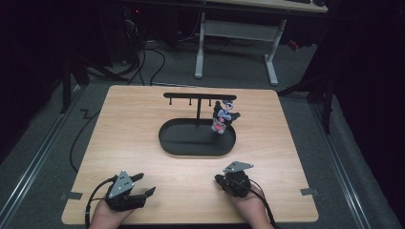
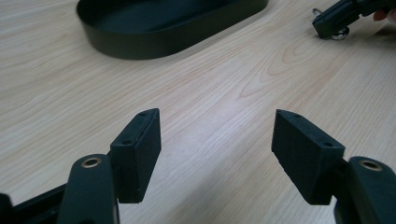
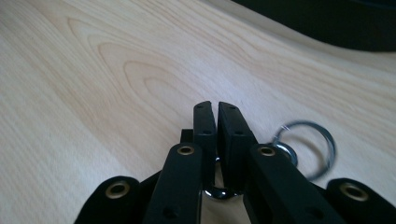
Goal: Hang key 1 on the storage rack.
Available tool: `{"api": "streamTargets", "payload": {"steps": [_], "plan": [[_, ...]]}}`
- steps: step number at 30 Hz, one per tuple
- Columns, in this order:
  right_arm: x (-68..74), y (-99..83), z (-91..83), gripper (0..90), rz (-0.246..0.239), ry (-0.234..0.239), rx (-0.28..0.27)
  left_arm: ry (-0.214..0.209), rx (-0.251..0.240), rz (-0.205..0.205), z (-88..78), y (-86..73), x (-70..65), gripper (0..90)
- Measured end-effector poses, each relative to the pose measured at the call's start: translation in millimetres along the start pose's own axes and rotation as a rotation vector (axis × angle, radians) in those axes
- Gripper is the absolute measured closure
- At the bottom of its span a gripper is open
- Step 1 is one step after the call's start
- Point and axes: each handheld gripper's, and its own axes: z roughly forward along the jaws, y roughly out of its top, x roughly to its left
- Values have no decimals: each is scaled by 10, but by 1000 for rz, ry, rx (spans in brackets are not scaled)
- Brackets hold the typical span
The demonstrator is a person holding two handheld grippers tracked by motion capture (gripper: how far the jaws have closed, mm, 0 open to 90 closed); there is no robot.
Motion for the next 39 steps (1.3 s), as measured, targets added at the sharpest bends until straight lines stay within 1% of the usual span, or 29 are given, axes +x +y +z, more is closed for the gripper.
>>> {"api": "streamTargets", "payload": {"steps": [2,4,8,9,10,11,12,14,15,16,17,18,20,21,23,25,27,28,31,32,34,37,38,39], "plan": [[-24,-75,-75,860,20,-5,0,-18,0,14,65,44,-18,336],[-42,-123,-123,855,24,-9,1,-37,0,25,130,86,-32,335],[-107,-252,-255,843,50,-41,0,-55,2,42,226,142,-60,335],[-126,-271,-274,834,54,-44,-2,-62,-1,47,255,158,-72,334],[-148,-298,-306,813,73,-41,-3,-67,0,51,270,168,-77,336],[-163,-314,-327,795,78,-37,-10,-72,2,56,296,182,-89,336],[-193,-336,-380,777,95,-34,-33,-72,3,62,310,193,-97,335],[-267,-380,-494,742,144,-48,-73,-78,2,67,327,208,-105,335],[-287,-394,-517,726,156,-54,-81,-78,2,69,337,215,-109,335],[-328,-434,-571,713,202,-58,-94,-80,2,71,342,218,-107,335],[-355,-460,-594,702,225,-57,-100,-81,2,71,350,224,-105,335],[-395,-504,-621,680,267,-48,-104,-84,2,71,356,229,-101,335],[-428,-570,-628,640,323,-21,-116,-87,0,67,369,233,-98,335],[-426,-581,-619,624,330,-19,-116,-87,1,69,374,235,-97,335],[-403,-577,-598,597,319,-36,-106,-87,3,72,379,235,-99,335],[-385,-565,-569,591,309,-48,-108,-87,4,74,373,234,-105,335],[-374,-566,-527,597,304,-62,-90,-84,0,75,358,232,-105,335],[-368,-577,-510,604,300,-67,-101,-81,-2,73,350,230,-101,335],[-373,-591,-495,655,317,-52,-117,-79,-5,64,335,221,-88,335],[-361,-597,-483,688,317,-43,-124,-78,-5,63,335,218,-86,335],[-338,-598,-462,709,295,-30,-131,-78,-2,61,330,215,-85,335],[-308,-572,-446,725,279,-20,-121,-79,-2,63,331,213,-91,335],[-309,-568,-449,838,276,-19,-126,-79,0,65,330,212,-92,335],[-306,-560,-444,845,264,-35,-95,-78,0,66,330,212,-93,335]]}}
